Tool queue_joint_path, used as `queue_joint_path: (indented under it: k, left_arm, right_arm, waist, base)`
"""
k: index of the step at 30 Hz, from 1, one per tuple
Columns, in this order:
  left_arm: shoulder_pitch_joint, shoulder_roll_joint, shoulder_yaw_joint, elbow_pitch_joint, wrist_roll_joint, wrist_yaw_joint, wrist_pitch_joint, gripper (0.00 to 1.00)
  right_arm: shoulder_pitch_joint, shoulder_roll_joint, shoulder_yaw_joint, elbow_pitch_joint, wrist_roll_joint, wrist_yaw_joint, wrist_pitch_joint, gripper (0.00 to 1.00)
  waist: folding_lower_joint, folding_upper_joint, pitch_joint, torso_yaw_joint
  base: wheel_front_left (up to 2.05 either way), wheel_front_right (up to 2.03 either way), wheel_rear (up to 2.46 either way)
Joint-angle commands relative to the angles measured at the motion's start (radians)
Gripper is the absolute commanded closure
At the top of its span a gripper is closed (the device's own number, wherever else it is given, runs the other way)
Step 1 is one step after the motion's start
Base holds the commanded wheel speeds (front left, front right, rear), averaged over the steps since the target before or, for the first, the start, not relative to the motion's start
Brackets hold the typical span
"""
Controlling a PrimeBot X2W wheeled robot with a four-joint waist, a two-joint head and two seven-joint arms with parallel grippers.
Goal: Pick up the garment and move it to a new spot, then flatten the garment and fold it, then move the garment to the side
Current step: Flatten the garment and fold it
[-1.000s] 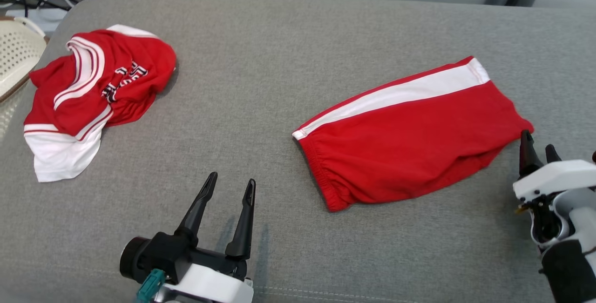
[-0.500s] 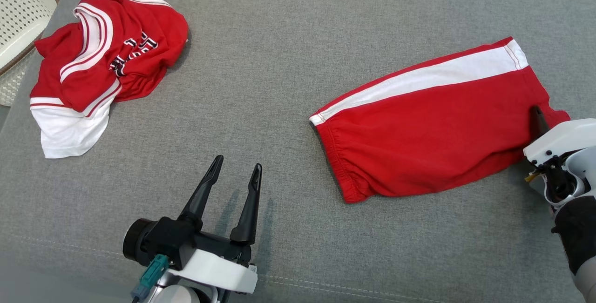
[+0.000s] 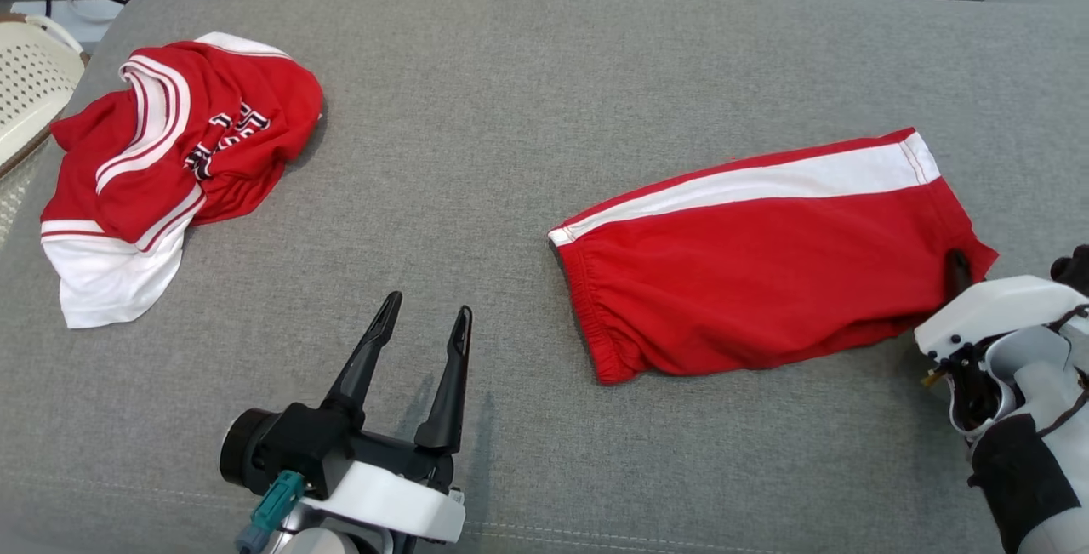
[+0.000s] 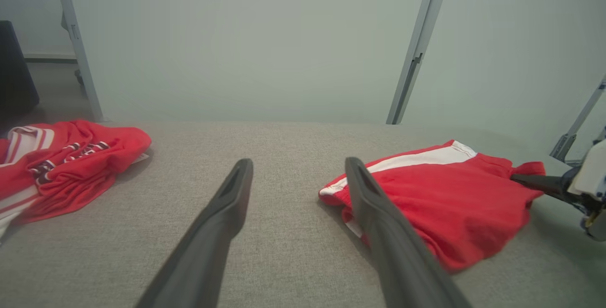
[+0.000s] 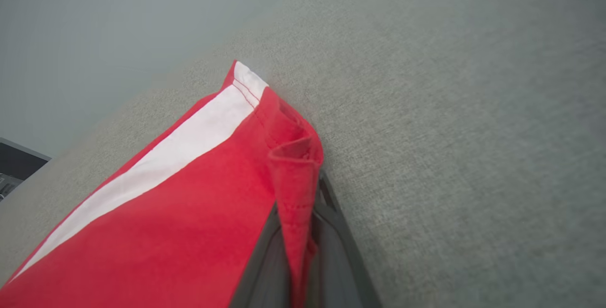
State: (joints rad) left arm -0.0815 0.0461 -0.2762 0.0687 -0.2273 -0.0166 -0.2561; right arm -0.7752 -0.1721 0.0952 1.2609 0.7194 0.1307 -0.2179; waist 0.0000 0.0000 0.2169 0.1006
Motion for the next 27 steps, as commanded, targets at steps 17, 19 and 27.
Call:
queue_joint_path:
  k: [17, 19, 27]
  left_arm:
    - [0.036, 0.004, 0.045, -0.023, 0.006, 0.008, -0.006, 0.00]
    - [0.039, 0.004, 0.047, -0.024, 0.005, 0.008, -0.006, 0.00]
    - [0.052, 0.004, 0.038, -0.023, -0.002, 0.014, -0.006, 0.00]
  right_arm:
    - [0.269, -0.005, -0.165, -0.242, -0.156, 0.000, -0.044, 1.00]
    - [0.291, 0.010, -0.193, -0.258, -0.188, 0.000, -0.044, 1.00]
    - [0.335, 0.054, -0.283, -0.288, -0.281, 0.000, -0.044, 1.00]
  waist:
    - [0.0000, 0.0000, -0.080, -0.073]
    - [0.0000, 0.0000, -0.089, -0.077]
    - [0.0000, 0.0000, -0.116, -0.089]
  base:
    - [0.00, 0.00, 0.00]
    - [0.00, 0.00, 0.00]
    - [0.00, 0.00, 0.00]
